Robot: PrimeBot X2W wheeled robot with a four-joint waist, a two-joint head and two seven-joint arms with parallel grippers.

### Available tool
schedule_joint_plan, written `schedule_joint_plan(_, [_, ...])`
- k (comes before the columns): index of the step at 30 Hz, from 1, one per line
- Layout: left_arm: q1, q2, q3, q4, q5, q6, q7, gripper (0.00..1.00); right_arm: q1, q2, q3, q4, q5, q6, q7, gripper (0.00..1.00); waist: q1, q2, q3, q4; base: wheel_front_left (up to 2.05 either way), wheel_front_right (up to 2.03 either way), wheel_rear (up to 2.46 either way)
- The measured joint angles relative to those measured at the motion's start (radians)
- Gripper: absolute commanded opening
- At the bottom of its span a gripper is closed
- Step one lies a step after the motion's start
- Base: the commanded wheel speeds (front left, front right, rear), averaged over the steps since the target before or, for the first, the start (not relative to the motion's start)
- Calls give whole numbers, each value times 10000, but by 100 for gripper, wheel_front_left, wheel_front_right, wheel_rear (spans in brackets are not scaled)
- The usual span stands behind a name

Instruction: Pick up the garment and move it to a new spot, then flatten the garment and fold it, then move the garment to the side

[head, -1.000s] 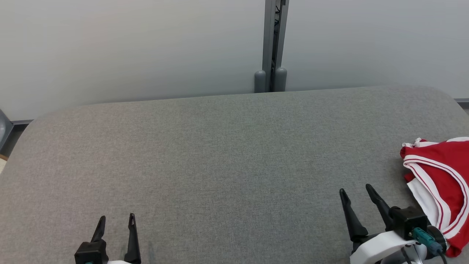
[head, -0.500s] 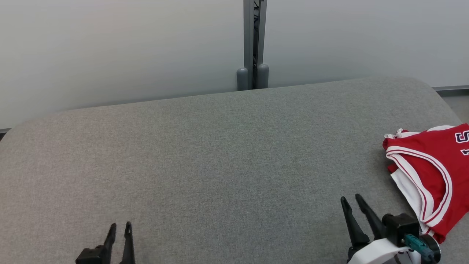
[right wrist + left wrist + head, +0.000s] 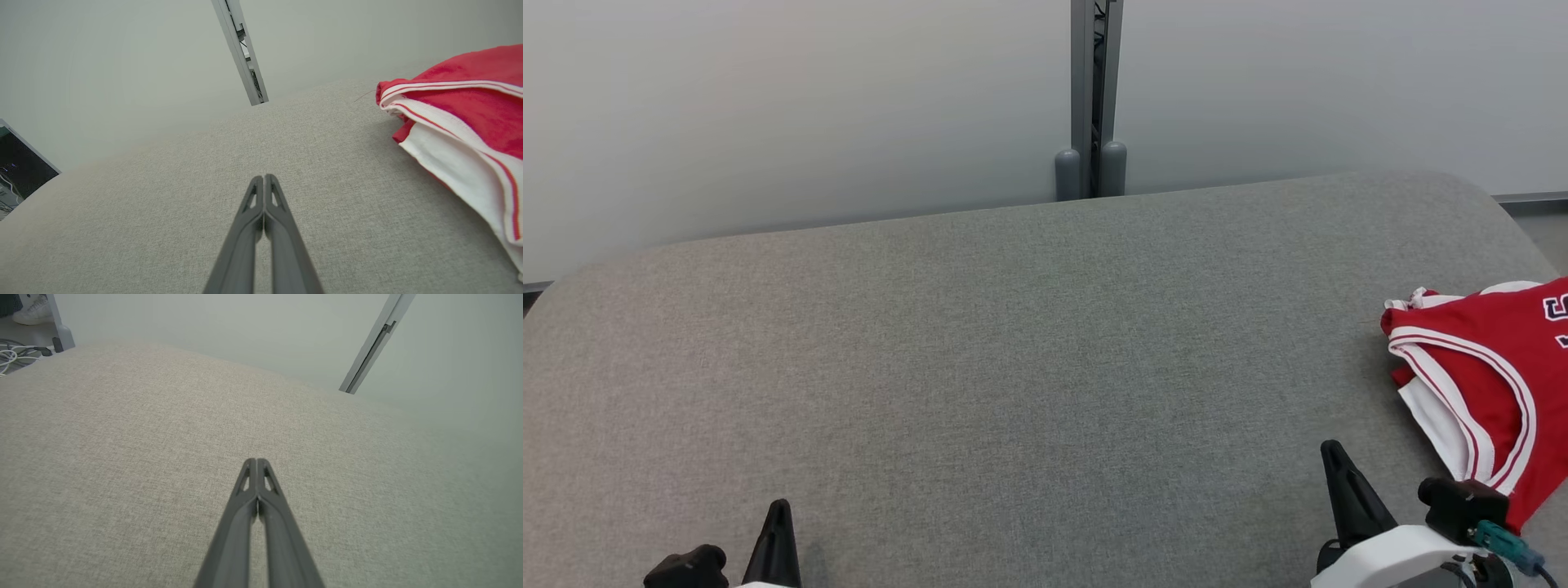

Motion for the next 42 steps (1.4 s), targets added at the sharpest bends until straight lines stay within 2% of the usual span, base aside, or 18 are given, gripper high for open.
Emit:
schedule_joint_plan(22, [-424, 25, 253, -437, -3547, -514, 865, 0, -58, -10, -596, -541, 3555, 0, 909, 0, 0, 0, 35, 134, 0, 0, 0])
schedule_joint_plan(42, [-704, 52, 472, -713, -5990, -851, 1490, 0, -116, -17, -1011, -917, 6008, 0, 1522, 0, 0, 0, 65, 248, 0, 0, 0])
